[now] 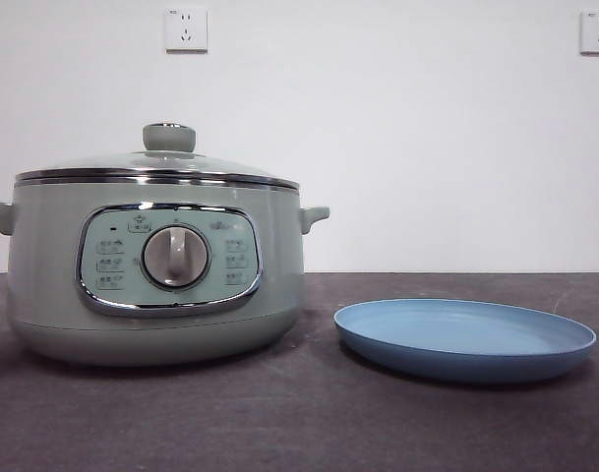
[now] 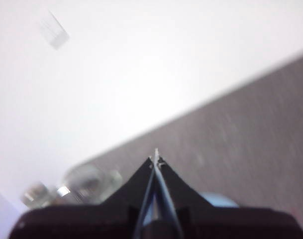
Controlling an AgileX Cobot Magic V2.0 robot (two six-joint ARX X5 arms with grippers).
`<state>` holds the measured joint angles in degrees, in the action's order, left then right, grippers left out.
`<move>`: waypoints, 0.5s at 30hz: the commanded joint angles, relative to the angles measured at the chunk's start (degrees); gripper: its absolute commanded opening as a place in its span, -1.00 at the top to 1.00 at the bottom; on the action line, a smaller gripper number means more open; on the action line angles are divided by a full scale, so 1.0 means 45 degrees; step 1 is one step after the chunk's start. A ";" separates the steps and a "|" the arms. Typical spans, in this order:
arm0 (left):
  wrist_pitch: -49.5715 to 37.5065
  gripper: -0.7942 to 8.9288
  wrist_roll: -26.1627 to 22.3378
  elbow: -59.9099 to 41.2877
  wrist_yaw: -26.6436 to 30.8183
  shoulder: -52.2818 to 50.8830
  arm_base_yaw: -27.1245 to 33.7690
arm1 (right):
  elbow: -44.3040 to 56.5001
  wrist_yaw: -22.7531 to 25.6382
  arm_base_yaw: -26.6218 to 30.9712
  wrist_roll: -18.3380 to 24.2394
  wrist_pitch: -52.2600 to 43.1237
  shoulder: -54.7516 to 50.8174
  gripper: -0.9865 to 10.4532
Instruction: Take the potato out from the steamer,put the potato on the plate,close the lid
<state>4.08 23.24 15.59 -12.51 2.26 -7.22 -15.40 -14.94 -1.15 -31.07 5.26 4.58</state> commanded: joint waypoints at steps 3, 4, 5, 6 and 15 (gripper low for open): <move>0.0631 0.85 0.0068 0.2283 0.0112 0.1530 0.0044 | -0.2914 -0.0170 -0.0005 0.1443 0.0228 0.1923 0.85; 0.0763 0.85 -0.0063 0.2725 0.0010 0.1919 0.0044 | -0.3536 -0.0423 -0.0005 0.1821 0.0335 0.2380 0.85; 0.0957 0.85 -0.0311 0.3249 -0.0155 0.2399 0.0044 | -0.4279 -0.0753 -0.0005 0.2220 0.0486 0.2948 0.84; 0.1156 0.85 -0.0612 0.3769 -0.0393 0.2885 0.0044 | -0.5047 -0.1044 -0.0005 0.2540 0.0709 0.3521 0.85; 0.4182 0.85 -0.2943 0.8519 -0.1598 0.7354 0.0044 | -1.1293 -0.3939 -0.0121 0.5144 0.3842 0.8374 0.84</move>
<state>21.39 14.22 51.79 -19.00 33.28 -7.22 -64.01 -31.68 -1.50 -11.35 21.91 40.47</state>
